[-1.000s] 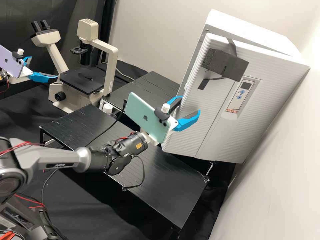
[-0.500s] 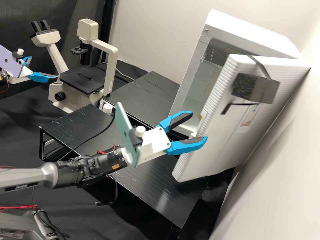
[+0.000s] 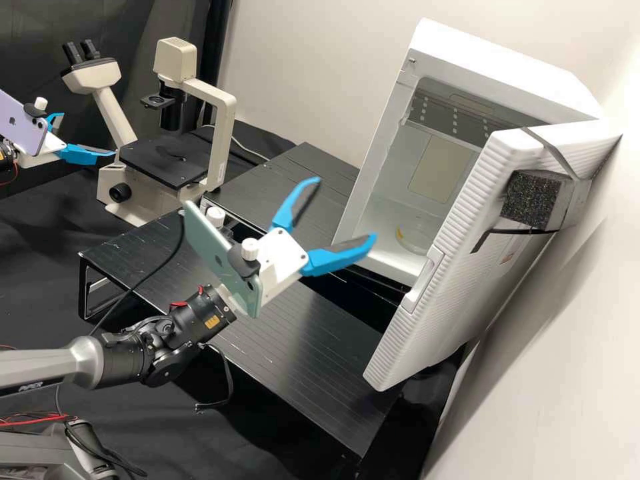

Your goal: Open the incubator door.

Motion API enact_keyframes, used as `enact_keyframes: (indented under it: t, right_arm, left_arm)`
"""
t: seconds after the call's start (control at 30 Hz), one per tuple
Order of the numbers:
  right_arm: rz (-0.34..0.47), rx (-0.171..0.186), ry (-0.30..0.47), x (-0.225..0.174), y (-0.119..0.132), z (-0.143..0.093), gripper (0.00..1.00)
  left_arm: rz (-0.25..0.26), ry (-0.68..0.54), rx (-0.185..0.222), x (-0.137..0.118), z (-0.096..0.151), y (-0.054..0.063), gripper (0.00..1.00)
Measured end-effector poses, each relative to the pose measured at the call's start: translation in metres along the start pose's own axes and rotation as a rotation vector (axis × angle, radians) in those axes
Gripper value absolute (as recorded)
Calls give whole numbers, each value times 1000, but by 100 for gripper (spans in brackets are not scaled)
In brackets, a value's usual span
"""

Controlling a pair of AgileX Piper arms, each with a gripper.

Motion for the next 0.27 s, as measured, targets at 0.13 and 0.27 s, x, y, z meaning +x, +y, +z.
enact_keyframes:
  t: [0.13,0.27]
  right_arm:
    - [-88,82,63,-5,-21,0,100]
    - [-161,127,51,-7,-37,4,100]
  left_arm:
    - [0,0,0,0,0,0,100]
    - [0,0,0,0,0,0,100]
